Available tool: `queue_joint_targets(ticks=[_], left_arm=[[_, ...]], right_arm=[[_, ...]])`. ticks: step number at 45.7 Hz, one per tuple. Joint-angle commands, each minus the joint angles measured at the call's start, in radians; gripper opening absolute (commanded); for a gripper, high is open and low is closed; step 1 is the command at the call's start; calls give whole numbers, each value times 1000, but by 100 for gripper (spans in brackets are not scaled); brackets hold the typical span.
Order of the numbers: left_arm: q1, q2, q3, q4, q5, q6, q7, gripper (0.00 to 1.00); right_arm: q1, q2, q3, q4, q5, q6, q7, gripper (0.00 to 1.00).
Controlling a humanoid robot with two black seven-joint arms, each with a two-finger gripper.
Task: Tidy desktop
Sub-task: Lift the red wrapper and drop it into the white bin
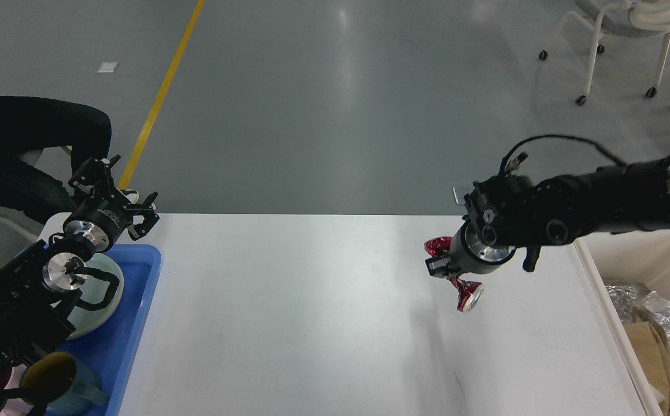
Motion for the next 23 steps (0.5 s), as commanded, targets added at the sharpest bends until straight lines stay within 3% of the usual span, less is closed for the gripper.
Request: queue_joint_targets(ticks=[1, 12, 18, 23], left_arm=[[0, 0, 0, 0, 0, 0, 0, 97], [0, 0, 0, -2, 0, 0, 0, 97], [0, 0, 0, 0, 0, 0, 0, 97], [0, 0, 1, 0, 0, 0, 0, 97]], right_arm=[[106, -148, 95, -2, 29, 133, -1, 3], [260, -326, 108, -16, 144, 254, -5, 3], [238, -350, 76, -24, 147, 242, -12, 2], [191, -390, 33, -142, 153, 193, -12, 2]])
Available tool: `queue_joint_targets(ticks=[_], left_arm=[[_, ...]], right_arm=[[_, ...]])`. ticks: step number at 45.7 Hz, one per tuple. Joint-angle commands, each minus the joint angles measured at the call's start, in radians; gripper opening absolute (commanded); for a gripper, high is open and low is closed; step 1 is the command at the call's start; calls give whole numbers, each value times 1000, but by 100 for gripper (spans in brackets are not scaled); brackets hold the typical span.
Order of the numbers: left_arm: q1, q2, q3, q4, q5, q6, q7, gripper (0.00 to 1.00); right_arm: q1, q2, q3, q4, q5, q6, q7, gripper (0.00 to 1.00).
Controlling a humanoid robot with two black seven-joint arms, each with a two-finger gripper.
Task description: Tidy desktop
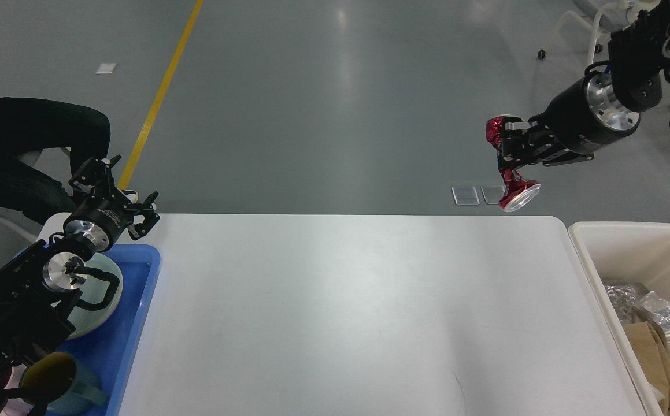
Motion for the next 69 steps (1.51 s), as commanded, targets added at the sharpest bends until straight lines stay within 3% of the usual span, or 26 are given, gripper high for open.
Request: queue_joint_targets(ticks=[1, 10, 15, 20, 23, 31, 33, 34, 37, 38, 52, 56, 63, 69], left_arm=[[0, 0, 0, 1, 0, 0, 0, 97], [0, 0, 0, 1, 0, 0, 0, 97], [0, 0, 0, -1, 0, 0, 0, 97], [0, 0, 0, -1, 0, 0, 0, 97], [0, 0, 0, -1, 0, 0, 0, 97], [0, 0, 0, 1, 0, 0, 0, 97], [0, 0, 0, 1, 0, 0, 0, 97], [0, 0, 0, -1, 0, 0, 0, 97], [0, 0, 0, 1, 0, 0, 0, 97], [0, 0, 0, 1, 0, 0, 0, 97], [0, 0, 0, 1, 0, 0, 0, 97], [0, 0, 0, 1, 0, 0, 0, 97], [0, 0, 0, -1, 0, 0, 0, 97], [0, 0, 0, 1, 0, 0, 0, 97]], right_arm=[[-64, -43, -41, -139, 6, -64, -2, 2], [-340, -147, -6, -393, 35, -271, 0, 2], [-519, -172, 5, -468, 121, -470, 0, 3], [-683, -152, 12, -537, 184, -648, 1, 11], [-760, -138, 26, -560, 197, -699, 1, 12], [-908, -98, 81, -644, 199, -717, 1, 16], [-943, -86, 88, -670, 199, -717, 1, 27], [-960, -77, 80, -684, 199, -717, 1, 38], [-1000, -40, 72, -741, 197, -717, 3, 92], [-1007, -29, 72, -764, 199, -717, 3, 100], [-1053, 18, 124, -836, 205, -710, 5, 100], [-1056, 17, 264, -833, 207, -711, 3, 100], [-1061, 20, 685, -824, 213, -707, 6, 100], [-1056, 44, 980, -815, 211, -708, 37, 100]])
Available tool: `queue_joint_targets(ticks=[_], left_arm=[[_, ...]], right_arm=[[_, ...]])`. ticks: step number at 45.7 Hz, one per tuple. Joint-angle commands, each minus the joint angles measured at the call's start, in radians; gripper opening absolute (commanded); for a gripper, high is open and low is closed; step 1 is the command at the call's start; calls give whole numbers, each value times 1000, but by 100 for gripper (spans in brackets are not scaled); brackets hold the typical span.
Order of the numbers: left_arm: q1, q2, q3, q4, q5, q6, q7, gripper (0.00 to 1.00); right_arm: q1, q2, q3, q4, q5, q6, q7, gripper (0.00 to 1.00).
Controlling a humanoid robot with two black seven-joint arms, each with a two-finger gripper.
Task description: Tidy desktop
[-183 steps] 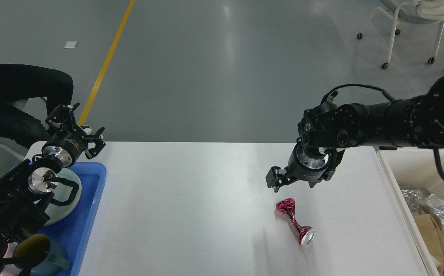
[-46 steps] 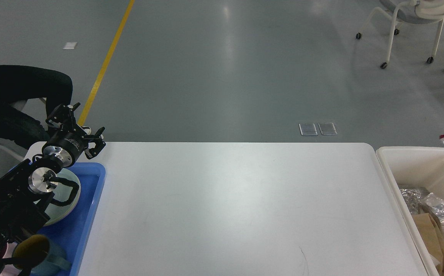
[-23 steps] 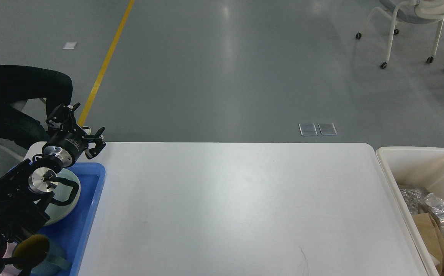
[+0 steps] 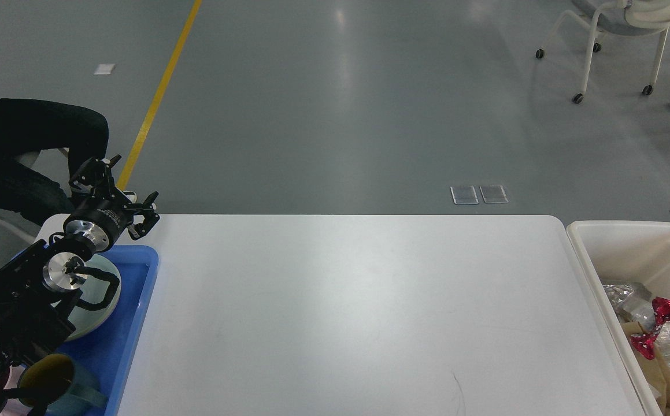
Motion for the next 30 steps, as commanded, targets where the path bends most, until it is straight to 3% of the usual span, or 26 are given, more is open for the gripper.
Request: queue_joint_targets(ticks=[1, 4, 13, 20, 30], left_arm=[[0, 0, 0, 0, 0, 0, 0, 97], [0, 0, 0, 0, 0, 0, 0, 97], [0, 0, 0, 0, 0, 0, 0, 97], [0, 0, 0, -1, 0, 0, 0, 97], [0, 0, 0, 0, 0, 0, 0, 97]], right_arm=[[6, 34, 284, 18, -2, 0, 35, 100], [8, 66, 389, 50, -2, 0, 92, 100], [-1, 127, 649, 178, -2, 0, 354, 100], [-60, 224, 848, 214, -9, 1, 382, 100], [-51, 380, 867, 207, -15, 0, 387, 100]])
